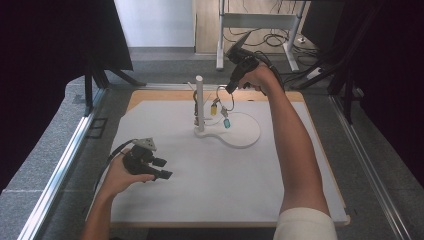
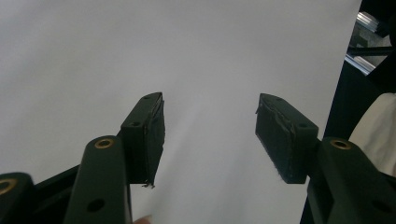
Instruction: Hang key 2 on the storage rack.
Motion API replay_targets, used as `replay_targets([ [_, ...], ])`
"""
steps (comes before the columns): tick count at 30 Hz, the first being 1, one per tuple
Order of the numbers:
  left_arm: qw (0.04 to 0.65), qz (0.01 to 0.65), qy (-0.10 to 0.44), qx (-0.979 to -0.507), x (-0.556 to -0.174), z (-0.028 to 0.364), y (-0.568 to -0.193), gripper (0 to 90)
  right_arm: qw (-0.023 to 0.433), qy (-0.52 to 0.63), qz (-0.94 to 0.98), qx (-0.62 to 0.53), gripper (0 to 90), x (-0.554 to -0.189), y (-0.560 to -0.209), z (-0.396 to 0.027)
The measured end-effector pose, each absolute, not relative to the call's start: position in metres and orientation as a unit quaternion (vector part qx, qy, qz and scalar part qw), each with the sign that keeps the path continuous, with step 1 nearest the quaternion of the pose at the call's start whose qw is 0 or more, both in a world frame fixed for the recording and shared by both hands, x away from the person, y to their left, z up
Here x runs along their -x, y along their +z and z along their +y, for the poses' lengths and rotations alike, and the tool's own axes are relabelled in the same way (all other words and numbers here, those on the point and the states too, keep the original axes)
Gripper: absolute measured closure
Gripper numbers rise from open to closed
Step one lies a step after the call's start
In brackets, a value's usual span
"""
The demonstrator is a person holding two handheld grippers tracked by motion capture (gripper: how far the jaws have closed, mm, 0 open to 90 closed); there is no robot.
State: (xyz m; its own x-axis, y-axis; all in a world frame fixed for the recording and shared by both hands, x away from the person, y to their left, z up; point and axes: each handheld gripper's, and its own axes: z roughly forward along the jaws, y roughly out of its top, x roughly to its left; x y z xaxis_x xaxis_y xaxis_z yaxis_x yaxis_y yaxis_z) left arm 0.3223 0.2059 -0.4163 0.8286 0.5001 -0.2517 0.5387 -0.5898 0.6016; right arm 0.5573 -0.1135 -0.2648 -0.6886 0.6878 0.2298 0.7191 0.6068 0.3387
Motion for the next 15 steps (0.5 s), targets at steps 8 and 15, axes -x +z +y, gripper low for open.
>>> replay_targets([
  [8, 0.344, 0.291, -0.029, -0.892, -0.3223, 0.2046, -0.4171, 43.0, 0.033, -0.203, -0.897, 0.392, 87.8, -0.5604, -0.2682, -0.1061],
  [15, 0.345, 0.293, -0.029, -0.891, -0.3221, 0.2049, -0.4167, 43.1, 0.029, -0.201, -0.897, 0.393, 87.8, -0.5636, -0.2712, -0.1025],
])
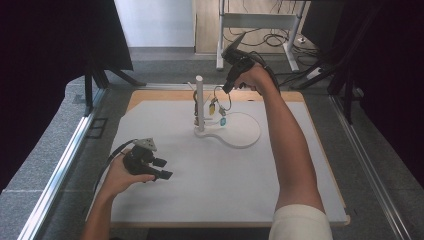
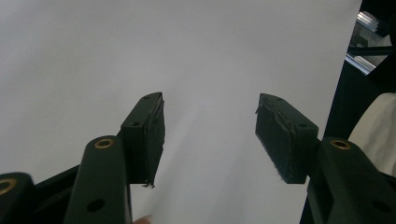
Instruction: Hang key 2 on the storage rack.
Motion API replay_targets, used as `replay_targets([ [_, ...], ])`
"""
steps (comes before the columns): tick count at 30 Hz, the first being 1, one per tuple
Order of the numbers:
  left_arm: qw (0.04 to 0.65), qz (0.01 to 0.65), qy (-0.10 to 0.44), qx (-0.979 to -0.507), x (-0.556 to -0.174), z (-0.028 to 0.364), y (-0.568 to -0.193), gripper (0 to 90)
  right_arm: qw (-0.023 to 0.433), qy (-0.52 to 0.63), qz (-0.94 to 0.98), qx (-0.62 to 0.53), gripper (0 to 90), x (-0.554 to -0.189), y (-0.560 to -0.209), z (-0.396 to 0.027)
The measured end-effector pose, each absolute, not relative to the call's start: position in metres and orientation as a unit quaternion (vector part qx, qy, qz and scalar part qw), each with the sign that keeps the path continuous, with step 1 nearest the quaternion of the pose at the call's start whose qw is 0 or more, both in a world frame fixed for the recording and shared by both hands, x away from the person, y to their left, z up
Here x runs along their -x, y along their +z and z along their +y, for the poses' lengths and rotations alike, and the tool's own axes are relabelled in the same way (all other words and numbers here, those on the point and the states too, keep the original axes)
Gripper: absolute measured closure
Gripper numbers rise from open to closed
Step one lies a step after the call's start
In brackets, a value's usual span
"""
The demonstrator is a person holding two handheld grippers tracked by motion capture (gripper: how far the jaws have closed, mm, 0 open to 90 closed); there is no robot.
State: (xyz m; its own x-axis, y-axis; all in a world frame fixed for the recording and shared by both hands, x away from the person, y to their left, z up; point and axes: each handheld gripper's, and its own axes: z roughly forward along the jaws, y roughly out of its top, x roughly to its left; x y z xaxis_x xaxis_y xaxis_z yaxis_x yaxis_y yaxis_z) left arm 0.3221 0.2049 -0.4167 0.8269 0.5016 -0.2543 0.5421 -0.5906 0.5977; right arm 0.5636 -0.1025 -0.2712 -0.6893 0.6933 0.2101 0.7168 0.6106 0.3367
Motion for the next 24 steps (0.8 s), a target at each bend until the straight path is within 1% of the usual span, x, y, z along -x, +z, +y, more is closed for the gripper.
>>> replay_targets([
  [11, 0.344, 0.29, -0.026, -0.893, -0.321, 0.205, -0.418, 43.1, 0.026, -0.202, -0.9, 0.385, 87.8, -0.564, -0.276, -0.091],
  [24, 0.345, 0.29, -0.025, -0.892, -0.318, 0.206, -0.417, 43.1, 0.033, -0.199, -0.908, 0.367, 87.8, -0.558, -0.283, -0.072],
])
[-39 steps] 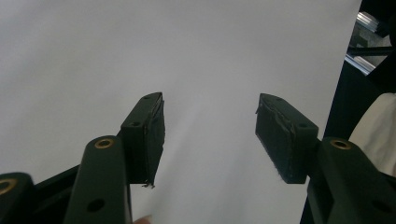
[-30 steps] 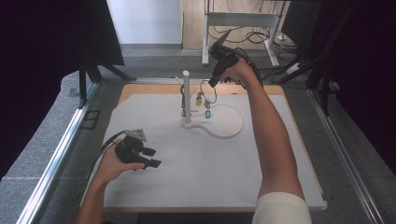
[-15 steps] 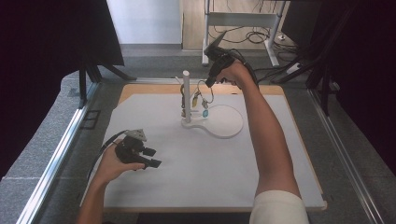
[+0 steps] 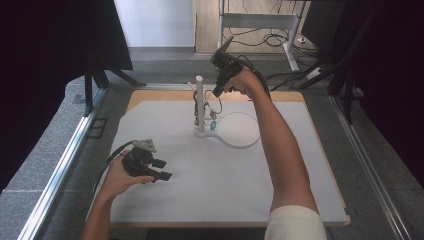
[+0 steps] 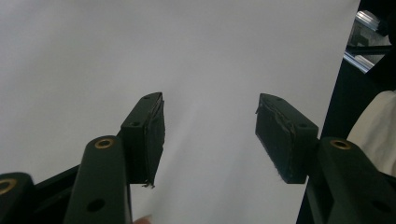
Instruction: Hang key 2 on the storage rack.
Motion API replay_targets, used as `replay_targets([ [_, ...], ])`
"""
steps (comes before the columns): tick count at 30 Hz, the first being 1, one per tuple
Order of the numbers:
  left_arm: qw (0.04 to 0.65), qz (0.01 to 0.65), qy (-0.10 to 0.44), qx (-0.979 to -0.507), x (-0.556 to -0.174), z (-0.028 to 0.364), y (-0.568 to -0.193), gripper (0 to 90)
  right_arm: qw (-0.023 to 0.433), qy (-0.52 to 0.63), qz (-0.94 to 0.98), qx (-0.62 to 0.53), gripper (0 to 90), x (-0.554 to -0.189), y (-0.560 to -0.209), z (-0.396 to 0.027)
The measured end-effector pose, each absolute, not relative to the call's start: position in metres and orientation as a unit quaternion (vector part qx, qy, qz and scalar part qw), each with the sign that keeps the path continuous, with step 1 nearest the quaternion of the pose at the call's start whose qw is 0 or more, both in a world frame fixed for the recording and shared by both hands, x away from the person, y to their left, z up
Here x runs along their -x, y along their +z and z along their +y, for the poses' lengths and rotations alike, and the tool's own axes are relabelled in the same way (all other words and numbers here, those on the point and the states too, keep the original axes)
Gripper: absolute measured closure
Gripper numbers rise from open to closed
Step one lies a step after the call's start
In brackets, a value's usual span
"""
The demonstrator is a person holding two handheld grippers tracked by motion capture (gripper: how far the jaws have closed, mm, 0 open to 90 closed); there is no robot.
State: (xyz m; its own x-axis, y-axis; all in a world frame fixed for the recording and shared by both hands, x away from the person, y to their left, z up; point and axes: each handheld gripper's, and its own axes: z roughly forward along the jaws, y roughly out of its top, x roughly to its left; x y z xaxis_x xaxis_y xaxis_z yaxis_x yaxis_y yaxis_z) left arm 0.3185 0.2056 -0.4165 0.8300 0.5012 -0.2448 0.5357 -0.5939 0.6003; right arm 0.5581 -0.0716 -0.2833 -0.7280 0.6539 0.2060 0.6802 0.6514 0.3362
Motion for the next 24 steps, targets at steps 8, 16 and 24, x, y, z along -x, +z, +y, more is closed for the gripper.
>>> replay_targets([
  [8, 0.345, 0.292, -0.022, -0.892, -0.318, 0.207, -0.415, 43.0, 0.047, -0.201, -0.908, 0.365, 87.8, -0.553, -0.297, -0.07],
  [16, 0.341, 0.292, -0.021, -0.893, -0.318, 0.207, -0.415, 43.0, 0.063, -0.207, -0.906, 0.363, 87.2, -0.548, -0.311, -0.069],
  [24, 0.339, 0.29, -0.022, -0.895, -0.319, 0.205, -0.417, 43.0, 0.073, -0.229, -0.904, 0.355, 79.7, -0.54, -0.311, -0.072],
])
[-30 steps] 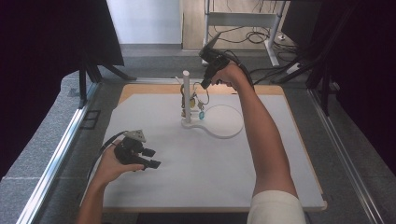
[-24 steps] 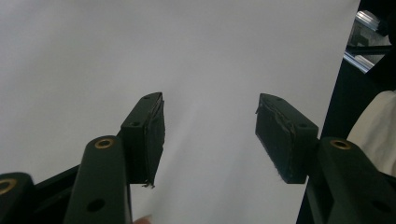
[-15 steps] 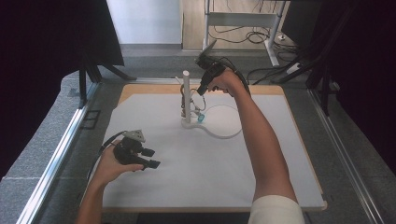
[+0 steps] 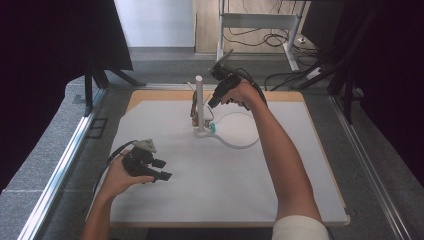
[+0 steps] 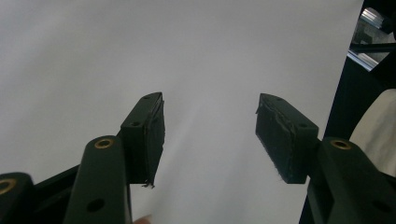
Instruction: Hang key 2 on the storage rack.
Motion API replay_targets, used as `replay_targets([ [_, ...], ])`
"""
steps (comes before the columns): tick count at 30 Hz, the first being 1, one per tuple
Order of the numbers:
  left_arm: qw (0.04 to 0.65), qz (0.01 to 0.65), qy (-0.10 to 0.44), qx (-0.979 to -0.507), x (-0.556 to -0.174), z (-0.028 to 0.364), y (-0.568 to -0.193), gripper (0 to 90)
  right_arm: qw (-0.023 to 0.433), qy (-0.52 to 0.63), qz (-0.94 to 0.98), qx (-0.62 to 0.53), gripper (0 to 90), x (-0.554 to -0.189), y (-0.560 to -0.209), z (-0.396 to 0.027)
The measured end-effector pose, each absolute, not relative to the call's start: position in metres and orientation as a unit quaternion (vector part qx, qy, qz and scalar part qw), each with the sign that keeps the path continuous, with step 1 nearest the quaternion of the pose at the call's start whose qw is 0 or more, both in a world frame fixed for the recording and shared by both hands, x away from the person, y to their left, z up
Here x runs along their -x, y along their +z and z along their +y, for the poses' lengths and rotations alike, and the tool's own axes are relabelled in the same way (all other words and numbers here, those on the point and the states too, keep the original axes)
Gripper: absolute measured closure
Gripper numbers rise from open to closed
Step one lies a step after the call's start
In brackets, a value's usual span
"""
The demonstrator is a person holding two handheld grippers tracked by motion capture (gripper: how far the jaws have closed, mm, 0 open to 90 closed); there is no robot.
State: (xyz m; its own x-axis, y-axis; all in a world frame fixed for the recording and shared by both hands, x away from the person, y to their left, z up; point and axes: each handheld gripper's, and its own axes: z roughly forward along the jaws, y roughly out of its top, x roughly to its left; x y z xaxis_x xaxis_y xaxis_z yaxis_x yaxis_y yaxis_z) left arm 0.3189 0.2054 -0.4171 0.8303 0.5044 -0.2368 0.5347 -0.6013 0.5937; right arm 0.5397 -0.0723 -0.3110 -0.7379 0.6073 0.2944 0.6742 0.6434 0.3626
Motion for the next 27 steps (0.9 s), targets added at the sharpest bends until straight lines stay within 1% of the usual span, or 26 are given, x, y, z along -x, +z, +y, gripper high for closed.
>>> replay_targets([
  [7, 0.355, 0.287, -0.029, -0.889, -0.317, 0.208, -0.414, 42.9, 0.065, -0.249, -0.901, 0.348, 77.2, -0.524, -0.3, -0.088],
  [14, 0.356, 0.289, -0.034, -0.888, -0.317, 0.206, -0.415, 42.9, 0.052, -0.273, -0.898, 0.342, 74.3, -0.501, -0.293, -0.115],
  [17, 0.344, 0.292, -0.029, -0.892, -0.318, 0.203, -0.417, 42.9, 0.044, -0.285, -0.895, 0.341, 73.0, -0.489, -0.292, -0.13],
  [22, 0.336, 0.299, -0.026, -0.893, -0.318, 0.199, -0.42, 42.9, 0.029, -0.317, -0.888, 0.332, 69.1, -0.466, -0.296, -0.156],
  [27, 0.332, 0.298, -0.022, -0.895, -0.318, 0.199, -0.421, 42.8, 0.013, -0.35, -0.878, 0.327, 64.3, -0.435, -0.312, -0.19],
])
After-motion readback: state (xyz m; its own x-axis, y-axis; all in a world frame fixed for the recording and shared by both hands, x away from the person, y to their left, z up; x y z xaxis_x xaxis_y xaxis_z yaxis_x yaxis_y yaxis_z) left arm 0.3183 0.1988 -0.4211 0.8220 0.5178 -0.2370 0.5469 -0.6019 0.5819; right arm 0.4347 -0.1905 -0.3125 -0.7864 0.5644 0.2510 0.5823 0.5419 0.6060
